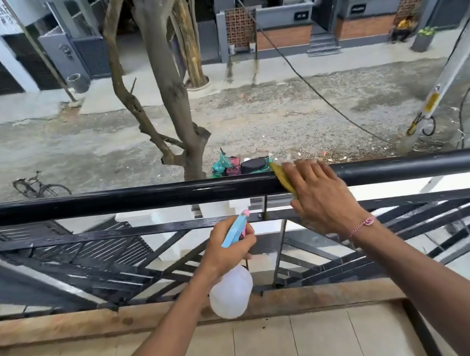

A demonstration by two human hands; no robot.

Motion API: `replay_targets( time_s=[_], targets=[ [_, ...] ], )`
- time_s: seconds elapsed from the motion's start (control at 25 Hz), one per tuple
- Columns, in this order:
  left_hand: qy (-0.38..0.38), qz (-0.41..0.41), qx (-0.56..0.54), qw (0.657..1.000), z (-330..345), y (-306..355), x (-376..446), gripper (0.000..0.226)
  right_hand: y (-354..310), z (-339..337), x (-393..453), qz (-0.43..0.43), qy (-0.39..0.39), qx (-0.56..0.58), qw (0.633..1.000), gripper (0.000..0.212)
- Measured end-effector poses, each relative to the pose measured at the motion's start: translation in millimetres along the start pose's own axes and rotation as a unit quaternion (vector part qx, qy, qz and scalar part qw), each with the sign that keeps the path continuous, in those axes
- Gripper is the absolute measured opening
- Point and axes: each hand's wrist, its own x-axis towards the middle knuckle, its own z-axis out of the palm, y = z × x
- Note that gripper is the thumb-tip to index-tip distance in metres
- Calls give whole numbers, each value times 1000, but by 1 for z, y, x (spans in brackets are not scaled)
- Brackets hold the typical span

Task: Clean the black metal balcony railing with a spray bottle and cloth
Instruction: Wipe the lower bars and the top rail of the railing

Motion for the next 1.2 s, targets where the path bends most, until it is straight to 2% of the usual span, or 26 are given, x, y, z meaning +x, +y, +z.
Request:
replay_targets(
  time_s=[0.2, 0.48, 0.64, 1.2],
  targets=[
    [-13, 16, -11, 1000, 41, 17, -2, 14, 52, 10, -27, 82, 17, -14, 996, 71],
    [-10, 16, 6, 1000, 45, 15, -4, 9, 40, 21, -24, 122, 12, 5, 992, 76],
    [-7, 26, 29, 999, 40, 9, -7, 11, 37, 23, -22, 130, 19, 9, 991, 72],
    [-8, 13, -10, 1000, 41, 4, 1, 10, 41, 27, -23, 114, 28, 8, 993, 74]
  ],
)
